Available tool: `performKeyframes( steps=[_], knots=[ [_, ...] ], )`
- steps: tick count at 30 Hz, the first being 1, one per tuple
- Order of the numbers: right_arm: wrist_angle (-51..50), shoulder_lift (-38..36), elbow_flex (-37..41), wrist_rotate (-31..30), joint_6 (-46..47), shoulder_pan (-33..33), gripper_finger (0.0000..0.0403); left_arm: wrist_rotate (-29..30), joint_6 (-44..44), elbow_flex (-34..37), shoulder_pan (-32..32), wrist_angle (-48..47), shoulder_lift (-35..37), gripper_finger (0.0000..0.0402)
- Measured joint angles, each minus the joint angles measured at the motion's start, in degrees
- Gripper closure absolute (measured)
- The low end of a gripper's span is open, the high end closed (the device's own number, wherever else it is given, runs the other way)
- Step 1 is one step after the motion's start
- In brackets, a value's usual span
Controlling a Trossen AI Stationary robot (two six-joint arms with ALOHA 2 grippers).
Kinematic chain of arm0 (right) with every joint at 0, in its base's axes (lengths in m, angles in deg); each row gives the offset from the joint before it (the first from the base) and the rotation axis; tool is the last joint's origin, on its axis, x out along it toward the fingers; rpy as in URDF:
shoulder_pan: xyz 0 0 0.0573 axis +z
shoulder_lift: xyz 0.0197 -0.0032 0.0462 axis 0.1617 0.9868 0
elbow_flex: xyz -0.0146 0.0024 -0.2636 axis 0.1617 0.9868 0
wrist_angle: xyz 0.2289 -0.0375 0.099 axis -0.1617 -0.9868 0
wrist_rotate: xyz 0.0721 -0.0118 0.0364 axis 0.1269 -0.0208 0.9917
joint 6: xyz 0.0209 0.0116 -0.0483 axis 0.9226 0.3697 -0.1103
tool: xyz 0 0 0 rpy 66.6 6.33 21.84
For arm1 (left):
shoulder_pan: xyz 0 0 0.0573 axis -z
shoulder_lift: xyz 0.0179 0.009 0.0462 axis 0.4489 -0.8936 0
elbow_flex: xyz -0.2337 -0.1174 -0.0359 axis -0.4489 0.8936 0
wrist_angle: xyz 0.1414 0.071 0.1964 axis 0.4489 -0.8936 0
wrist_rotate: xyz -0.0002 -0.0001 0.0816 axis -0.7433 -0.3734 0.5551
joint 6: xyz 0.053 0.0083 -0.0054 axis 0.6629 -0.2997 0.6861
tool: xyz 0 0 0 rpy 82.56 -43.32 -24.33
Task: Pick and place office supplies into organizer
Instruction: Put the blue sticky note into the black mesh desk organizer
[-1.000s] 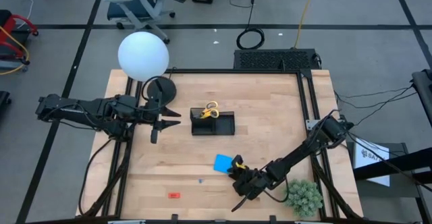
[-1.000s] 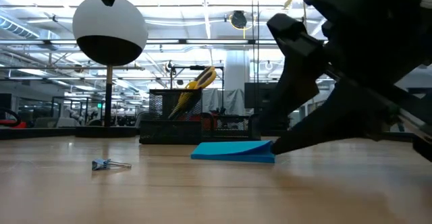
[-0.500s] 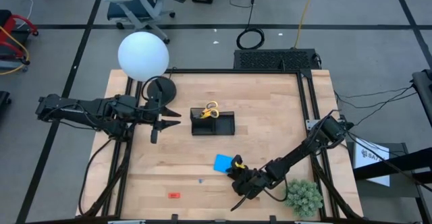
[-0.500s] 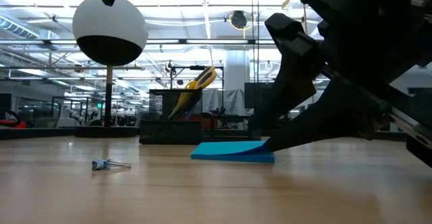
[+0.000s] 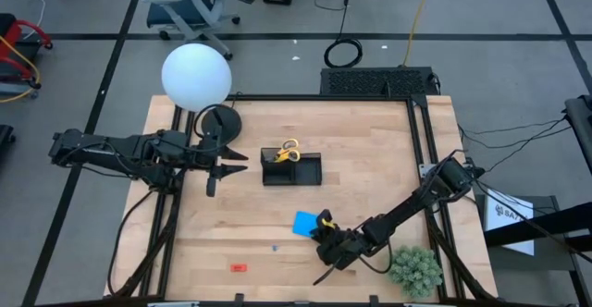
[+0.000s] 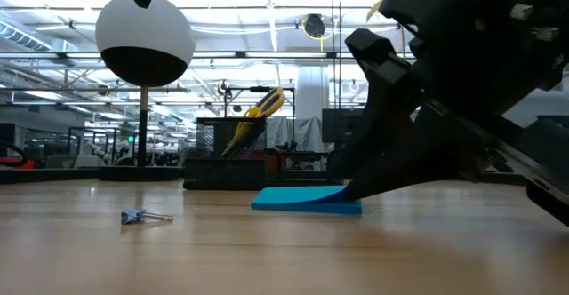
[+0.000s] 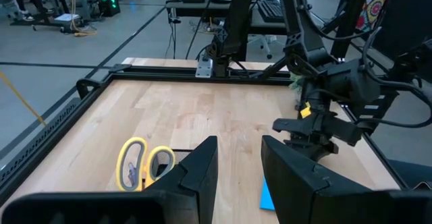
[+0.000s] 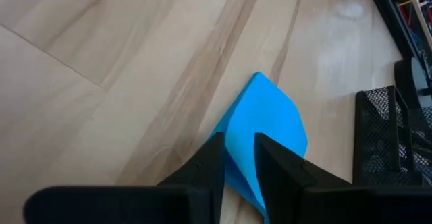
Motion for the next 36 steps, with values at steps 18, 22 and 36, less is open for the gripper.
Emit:
performKeyframes(
  steps=[18,22,36],
  knots=[
    [0.09,-0.07,0.11,4.28,3.38,-2.41,0.0402,0.00,-0.32,0.00,0.01,0.02,-0.02,0.0282],
    [-0.13,-0.84,0.19,4.03,2.90,-2.39,0.0402,0.00,-0.37,0.00,0.01,0.01,-0.01,0.0282],
    [0.07,-5.31,0.26,-1.35,0.20,-3.22,0.0403,0.00,-0.33,0.00,0.02,0.97,0.00,0.0282]
  ],
)
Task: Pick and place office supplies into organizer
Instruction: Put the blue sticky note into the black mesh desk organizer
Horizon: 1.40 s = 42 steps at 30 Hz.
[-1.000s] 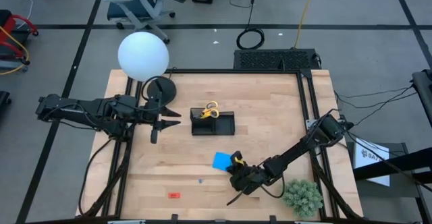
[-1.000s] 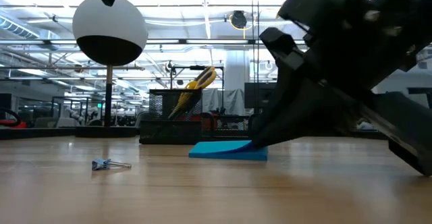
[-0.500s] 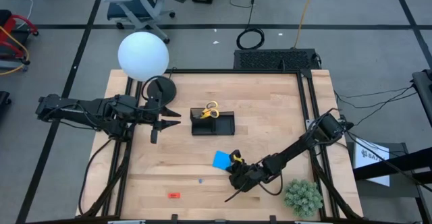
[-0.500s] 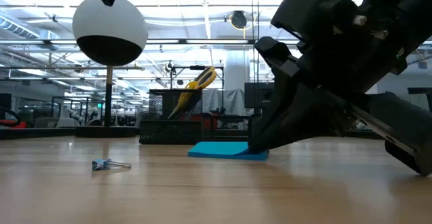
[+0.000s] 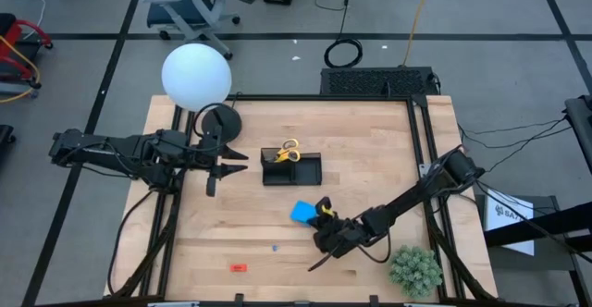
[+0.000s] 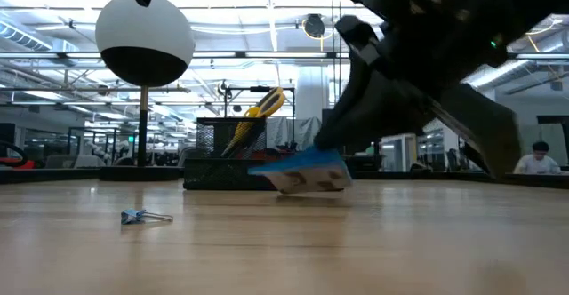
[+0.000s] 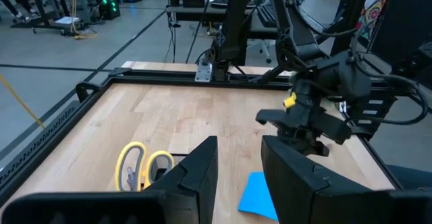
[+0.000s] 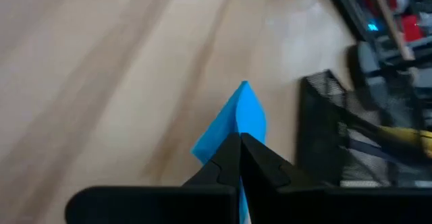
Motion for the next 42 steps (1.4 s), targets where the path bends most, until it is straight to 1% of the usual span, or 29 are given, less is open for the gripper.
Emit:
performKeyframes(
  steps=[1,5,8,12,16,21,26,30,34,38,42],
  knots=[
    [-0.01,-0.33,0.00,-0.88,-0.36,-0.01,0.0403,0.00,0.02,0.00,0.00,-0.03,-0.01,0.0282],
    [-0.03,-2.28,-0.01,-1.16,-2.14,0.05,0.0403,-0.01,0.15,0.00,0.00,-0.04,-0.01,0.0282],
    [0.03,-3.89,-0.11,-3.90,-3.04,0.08,0.0403,-0.02,0.13,0.00,-0.02,-0.05,0.00,0.0282],
    [0.03,-6.12,-0.11,-4.32,-3.89,0.08,0.0403,-0.01,0.13,0.00,0.00,-0.05,-0.01,0.0282],
    [0.02,-7.20,-0.15,-8.29,-6.38,0.12,0.0403,-0.02,0.11,0.00,0.00,0.12,0.00,0.0282],
    [0.04,-7.59,-0.15,-11.60,-9.23,-0.51,0.0403,-0.02,0.11,0.00,-0.01,0.19,-0.02,0.0282],
    [0.09,-7.54,-0.15,-17.12,-11.89,-1.13,0.0403,-0.02,0.15,0.00,-0.02,0.24,0.00,0.0282],
    [0.24,-7.52,-0.17,-21.49,-15.71,-1.41,0.0403,0.13,0.16,0.00,-0.01,0.28,-0.02,0.0282],
    [0.30,-7.53,-0.17,-22.31,-16.90,-2.47,0.0403,0.50,0.11,0.00,-0.01,0.30,-0.01,0.0282],
    [0.29,-7.54,-0.17,-20.04,-18.96,-3.74,0.0403,0.50,0.09,0.00,0.00,0.30,-0.01,0.0282],
    [0.47,-7.54,-0.17,-19.97,-21.69,-5.30,0.0403,0.50,-0.04,0.00,-0.02,0.30,0.00,0.0282]
  ],
)
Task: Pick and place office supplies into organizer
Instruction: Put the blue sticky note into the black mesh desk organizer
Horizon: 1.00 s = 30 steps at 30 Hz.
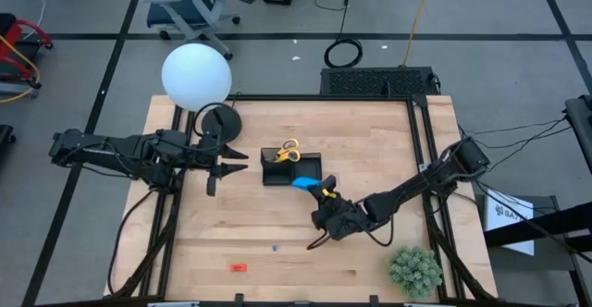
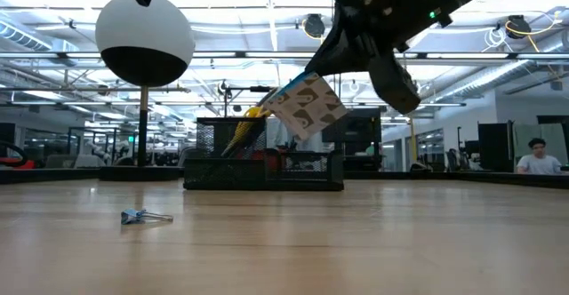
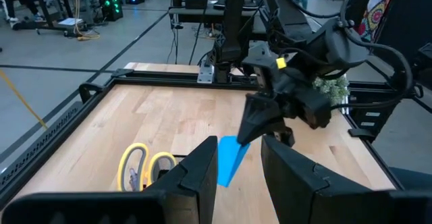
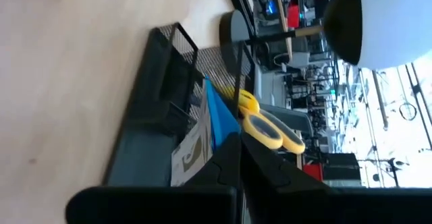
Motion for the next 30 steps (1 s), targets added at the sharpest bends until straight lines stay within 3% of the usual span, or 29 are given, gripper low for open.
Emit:
performKeyframes(
  steps=[4,8,16,20,24,30],
  knots=[
    [-0.01,0.00,0.00,0.35,-0.25,-2.13,0.0403,0.02,0.02,0.00,0.00,0.00,0.00,0.0282],
    [2.12,0.00,1.01,4.47,-0.72,-4.49,0.0403,0.02,0.02,0.00,0.01,0.00,-0.01,0.0282],
    [26.09,-2.77,12.75,7.91,-11.51,-7.32,0.0403,0.04,0.06,0.00,0.01,-0.03,-0.01,0.0282],
    [32.84,-8.09,20.61,11.23,-10.50,-8.18,0.0403,0.07,0.45,0.00,0.02,-0.04,-0.02,0.0282],
    [41.30,-12.69,26.77,18.82,-7.30,-9.76,0.0403,0.50,0.59,0.00,0.01,0.03,-0.02,0.0282],
    [45.83,-13.50,29.20,24.76,-7.28,-11.97,0.0403,0.52,0.49,0.00,0.01,0.69,-0.01,0.0282]
  ],
)
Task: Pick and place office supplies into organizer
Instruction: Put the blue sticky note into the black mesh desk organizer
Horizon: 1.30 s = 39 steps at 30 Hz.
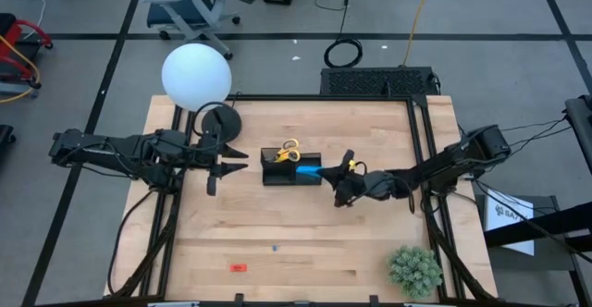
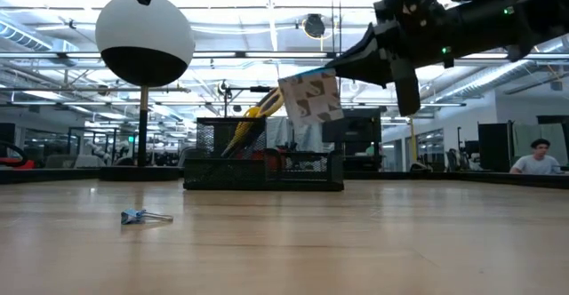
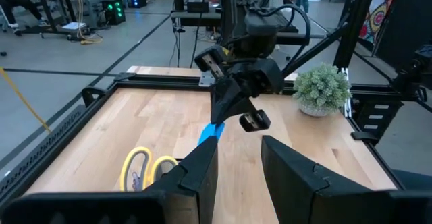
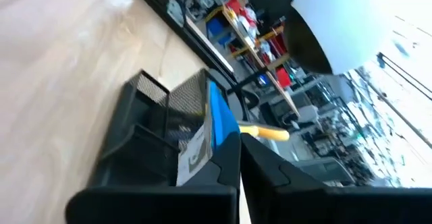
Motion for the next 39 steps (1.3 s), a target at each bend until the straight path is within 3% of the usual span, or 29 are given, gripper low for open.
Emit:
performKeyframes(
  steps=[18,33,39],
  knots=[
    [-2.14,0.32,0.09,15.74,4.69,-11.34,0.0403,0.01,-0.06,0.00,0.00,0.18,0.01,0.0282],
    [-5.36,0.32,0.07,17.53,6.28,-13.16,0.0401,0.00,-0.02,0.00,-0.01,0.14,-0.01,0.0282],
    [-6.71,0.32,0.07,18.89,9.27,-14.65,0.0376,0.00,-0.01,0.00,0.00,0.13,-0.02,0.0282]
  ],
)
